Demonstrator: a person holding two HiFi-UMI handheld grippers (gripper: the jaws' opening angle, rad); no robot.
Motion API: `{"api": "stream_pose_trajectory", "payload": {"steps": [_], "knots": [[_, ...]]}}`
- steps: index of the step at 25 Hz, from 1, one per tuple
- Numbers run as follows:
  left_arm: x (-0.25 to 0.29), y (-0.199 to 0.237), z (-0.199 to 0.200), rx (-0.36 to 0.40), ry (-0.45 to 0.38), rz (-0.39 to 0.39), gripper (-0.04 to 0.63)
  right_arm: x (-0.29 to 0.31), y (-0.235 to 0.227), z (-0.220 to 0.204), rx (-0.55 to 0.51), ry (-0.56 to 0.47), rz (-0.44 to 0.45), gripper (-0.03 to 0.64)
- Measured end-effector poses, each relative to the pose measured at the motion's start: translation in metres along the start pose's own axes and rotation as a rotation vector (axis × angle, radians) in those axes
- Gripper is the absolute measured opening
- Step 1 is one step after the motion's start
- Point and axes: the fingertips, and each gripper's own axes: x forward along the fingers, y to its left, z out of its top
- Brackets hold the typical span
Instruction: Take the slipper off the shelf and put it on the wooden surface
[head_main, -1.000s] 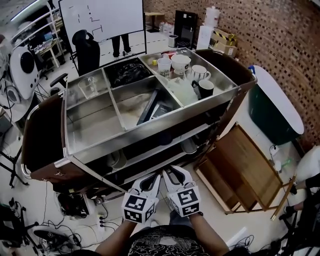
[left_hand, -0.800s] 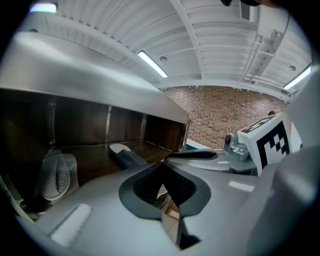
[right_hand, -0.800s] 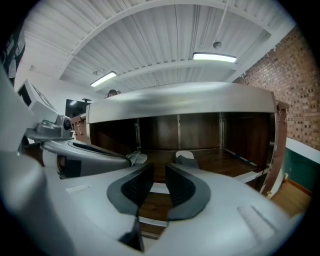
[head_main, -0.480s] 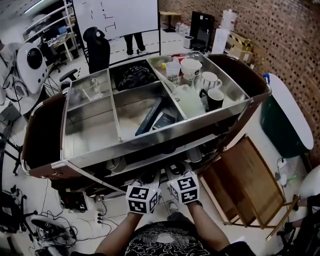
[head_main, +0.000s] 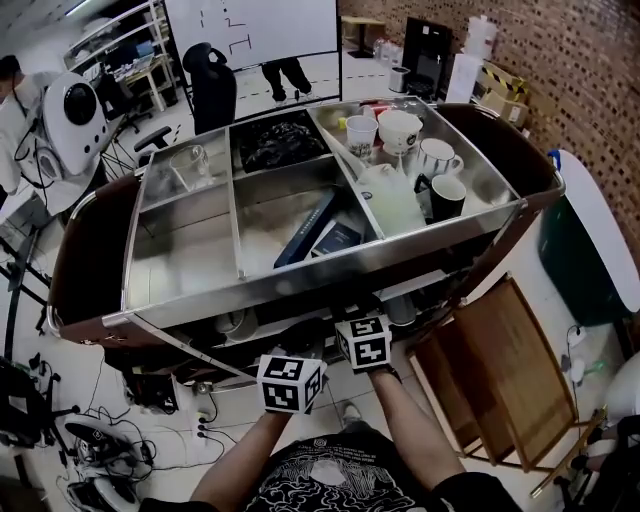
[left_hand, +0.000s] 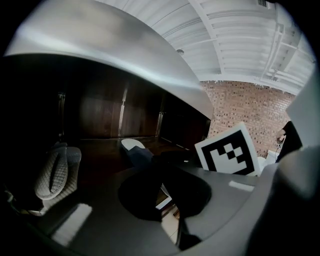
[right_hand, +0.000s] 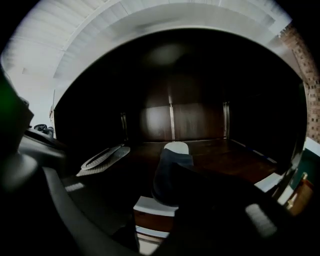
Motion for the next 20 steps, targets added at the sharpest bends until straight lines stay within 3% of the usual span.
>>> {"api": "stream_pose_trajectory", "payload": {"steps": [4, 11, 16, 20], "knots": [[0.002, 0.0, 0.003, 0.003, -0.005, 0.007, 0.005, 0.024, -0.009, -0.003, 0.038, 0.033, -0.005, 0.16], [-0.003, 0.008, 0.004, 0.014, 0.001, 0.032, 0.005, 0.047, -0.012, -0.005, -0.036, 0.072, -0.022, 0.161], [-0.003, 0.014, 0.004, 0.015, 0.008, 0.046, 0.005, 0.059, -0.02, -0.004, -0.027, 0.09, -0.051, 0.161], [-0.001, 0.012, 0.002, 0.019, 0.018, 0.039, 0.005, 0.069, -0.02, -0.021, -0.049, 0.169, -0.061, 0.161]]}}
